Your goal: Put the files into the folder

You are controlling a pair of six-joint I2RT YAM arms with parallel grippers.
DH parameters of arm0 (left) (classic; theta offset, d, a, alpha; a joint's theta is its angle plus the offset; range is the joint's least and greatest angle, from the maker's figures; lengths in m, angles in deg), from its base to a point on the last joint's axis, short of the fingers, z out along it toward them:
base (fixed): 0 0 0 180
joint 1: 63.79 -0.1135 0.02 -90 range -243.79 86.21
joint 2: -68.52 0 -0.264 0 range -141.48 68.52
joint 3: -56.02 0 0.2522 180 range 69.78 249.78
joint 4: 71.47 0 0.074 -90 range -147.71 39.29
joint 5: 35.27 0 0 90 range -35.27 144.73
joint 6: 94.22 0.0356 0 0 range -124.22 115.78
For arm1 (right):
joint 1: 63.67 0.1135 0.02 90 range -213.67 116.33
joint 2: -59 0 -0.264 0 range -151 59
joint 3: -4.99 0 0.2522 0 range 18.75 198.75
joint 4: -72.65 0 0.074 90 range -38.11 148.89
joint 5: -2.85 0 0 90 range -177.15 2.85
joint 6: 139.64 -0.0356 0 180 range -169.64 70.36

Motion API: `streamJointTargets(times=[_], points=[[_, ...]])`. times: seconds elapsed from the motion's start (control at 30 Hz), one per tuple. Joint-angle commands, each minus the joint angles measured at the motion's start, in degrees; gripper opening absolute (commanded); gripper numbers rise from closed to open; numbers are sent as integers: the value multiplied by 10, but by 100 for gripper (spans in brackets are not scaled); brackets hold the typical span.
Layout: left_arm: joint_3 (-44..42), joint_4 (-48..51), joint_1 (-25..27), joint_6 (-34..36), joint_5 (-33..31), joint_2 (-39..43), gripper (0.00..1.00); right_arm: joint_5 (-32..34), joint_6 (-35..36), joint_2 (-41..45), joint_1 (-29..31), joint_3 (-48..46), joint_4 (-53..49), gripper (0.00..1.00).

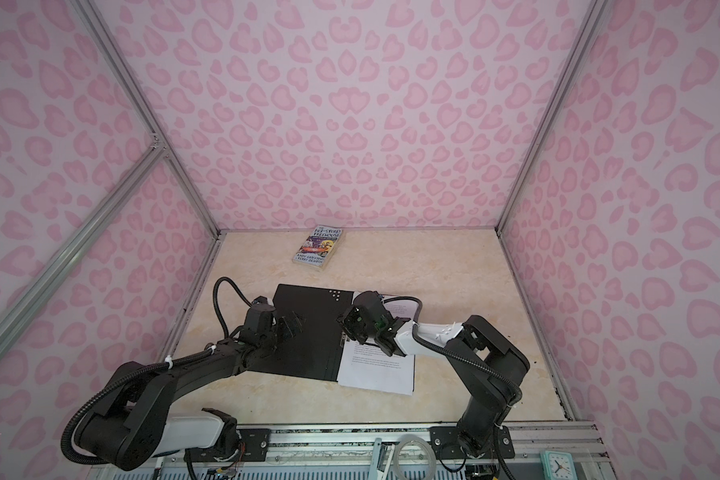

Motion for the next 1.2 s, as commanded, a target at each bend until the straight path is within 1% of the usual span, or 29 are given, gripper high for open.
streamJointTargets(times=[0.0,0.17,0.43,0.7,0.97,1.07,1.17], points=[[-7,129,-1,-17,29,-6,98,-1,-18,-5,-1,-10,29,26],[-7,129,-1,-17,27,-5,98,-6,-23,-8,-1,-15,33,23],[-7,129,-1,-17,26,-7,98,-12,-36,-12,1,-35,63,15],[-6,129,-1,-16,23,-8,98,-14,-43,-9,5,-55,85,11],[-6,131,-1,-17,22,-9,98,-13,-56,-4,12,-86,129,3],[-6,132,-1,-17,23,-8,98,-12,-53,-1,14,-102,146,0],[-7,133,-1,-16,25,-1,98,-17,-35,-3,10,-110,155,0]])
